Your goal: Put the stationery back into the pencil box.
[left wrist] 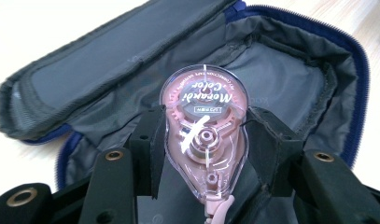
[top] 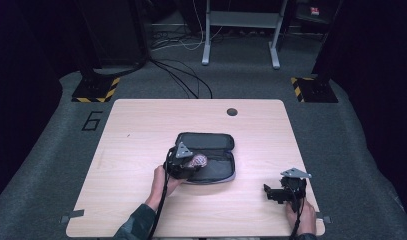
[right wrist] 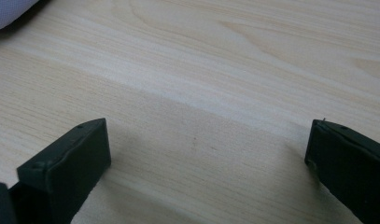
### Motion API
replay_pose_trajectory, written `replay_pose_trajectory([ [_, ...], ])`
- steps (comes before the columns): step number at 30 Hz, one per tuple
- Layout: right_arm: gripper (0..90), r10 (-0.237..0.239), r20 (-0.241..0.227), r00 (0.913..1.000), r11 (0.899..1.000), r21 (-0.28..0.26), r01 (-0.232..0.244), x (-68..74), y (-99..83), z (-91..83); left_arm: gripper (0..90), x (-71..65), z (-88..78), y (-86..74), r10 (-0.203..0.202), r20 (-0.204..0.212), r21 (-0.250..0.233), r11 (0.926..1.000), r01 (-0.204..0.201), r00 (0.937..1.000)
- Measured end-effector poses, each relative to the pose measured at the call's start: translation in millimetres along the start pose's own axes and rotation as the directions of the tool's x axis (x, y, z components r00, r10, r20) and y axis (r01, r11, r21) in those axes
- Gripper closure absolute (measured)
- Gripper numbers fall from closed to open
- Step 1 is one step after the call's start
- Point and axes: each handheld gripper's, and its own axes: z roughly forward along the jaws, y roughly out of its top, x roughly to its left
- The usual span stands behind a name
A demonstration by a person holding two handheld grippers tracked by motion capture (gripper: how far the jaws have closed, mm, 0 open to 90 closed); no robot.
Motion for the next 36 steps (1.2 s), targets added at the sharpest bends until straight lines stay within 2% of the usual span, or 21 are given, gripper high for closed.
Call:
replay_pose_trajectory([
  [1,0.0,0.0,0.0,1.0,1.0,0.0,0.0,0.0,0.0,0.0,49.8,-1.3,2.4,0.3,-0.009,0.004,0.01,0.9999,0.008,1.0],
  [2,0.0,0.0,0.0,1.0,1.0,0.0,0.0,0.0,0.0,0.0,49.8,-1.2,4.1,1.1,0.002,0.002,0.026,0.9996,-0.002,1.0],
  [5,0.0,0.0,0.0,1.0,1.0,0.0,0.0,0.0,0.0,0.0,49.8,-5.1,15.8,1.5,-0.011,0.01,0.041,0.9991,0.011,0.9999],
  [10,0.0,0.0,0.0,1.0,1.0,0.0,0.0,0.0,0.0,0.0,49.8,-6.5,22.9,1.6,-0.016,0.011,0.058,0.9982,0.016,0.9998],
  [15,0.0,0.0,0.0,1.0,1.0,0.0,0.0,0.0,0.0,0.0,49.5,-7.9,28.4,2.4,-0.017,0.012,0.1,0.9949,0.016,0.9998],
  [18,0.0,0.0,0.0,1.0,1.0,0.0,0.0,0.0,0.0,0.0,49.3,-8.4,29.6,2.8,-0.002,0.01,0.107,0.9943,0.001,1.0],
  [19,0.0,0.0,0.0,1.0,1.0,0.0,0.0,0.0,0.0,0.0,49.1,-8.1,30.0,3.5,-0.002,0.014,0.124,0.9922,0.001,0.9999],
  [21,0.0,0.0,0.0,1.0,1.0,0.0,0.0,0.0,0.0,0.0,47.6,-8.0,30.1,3.4,-0.006,0.012,0.122,0.9925,0.004,0.9999],
  [22,0.0,0.0,0.0,1.0,1.0,0.0,0.0,0.0,0.0,0.0,41.7,-7.1,28.0,3.8,-0.03,0.035,0.11,0.9935,0.026,0.9989],
  [23,0.0,0.0,0.0,1.0,1.0,0.0,0.0,0.0,0.0,0.0,35.7,-7.1,28.0,3.8,-0.03,0.035,0.11,0.9935,0.026,0.9989],
  [24,0.0,0.0,0.0,1.0,1.0,0.0,0.0,0.0,0.0,0.0,35.7,-7.1,26.9,4.1,-0.034,0.039,0.106,0.9939,0.029,0.9987],
  [27,0.0,0.0,0.0,1.0,1.0,0.0,0.0,0.0,0.0,0.0,21.8,-6.7,13.8,7.5,-0.034,0.038,0.078,0.9965,0.031,0.9987],
  [30,0.0,0.0,0.0,1.0,1.0,0.0,0.0,0.0,0.0,0.0,16.5,-6.2,4.6,8.9,-0.039,0.027,0.06,0.9975,0.037,0.9989],
  [31,0.0,0.001,0.0,1.0,1.0,-0.001,-0.001,0.0,0.0,0.0,15.4,-5.5,-8.5,9.4,-0.035,0.017,0.034,0.9988,0.034,0.9993],
  [32,0.0,0.0,0.0,1.0,1.0,0.0,0.0,0.0,0.0,0.0,14.9,-5.5,-8.5,9.4,-0.035,0.017,0.034,0.9988,0.034,0.9993],
  [33,0.0,0.0,0.0,1.0,1.0,0.0,0.0,0.0,0.0,0.0,14.4,-4.7,-19.4,8.7,-0.034,0.008,0.018,0.9993,0.034,0.9994],
  [34,0.0,0.0,0.0,1.0,1.0,0.0,0.0,0.0,0.0,0.0,13.7,-4.7,-19.4,8.7,-0.034,0.008,0.018,0.9993,0.034,0.9994],
  [35,0.0,0.0,0.0,1.0,1.0,0.0,0.0,0.0,0.0,0.0,13.0,-2.6,-35.9,6.1,-0.029,-0.017,0.005,0.9996,0.029,0.9994],
  [36,0.0,0.0,0.0,1.0,1.0,0.0,0.0,0.0,0.0,0.0,12.1,-2.6,-35.9,6.1,-0.029,-0.017,0.005,0.9996,0.029,0.9994],
])
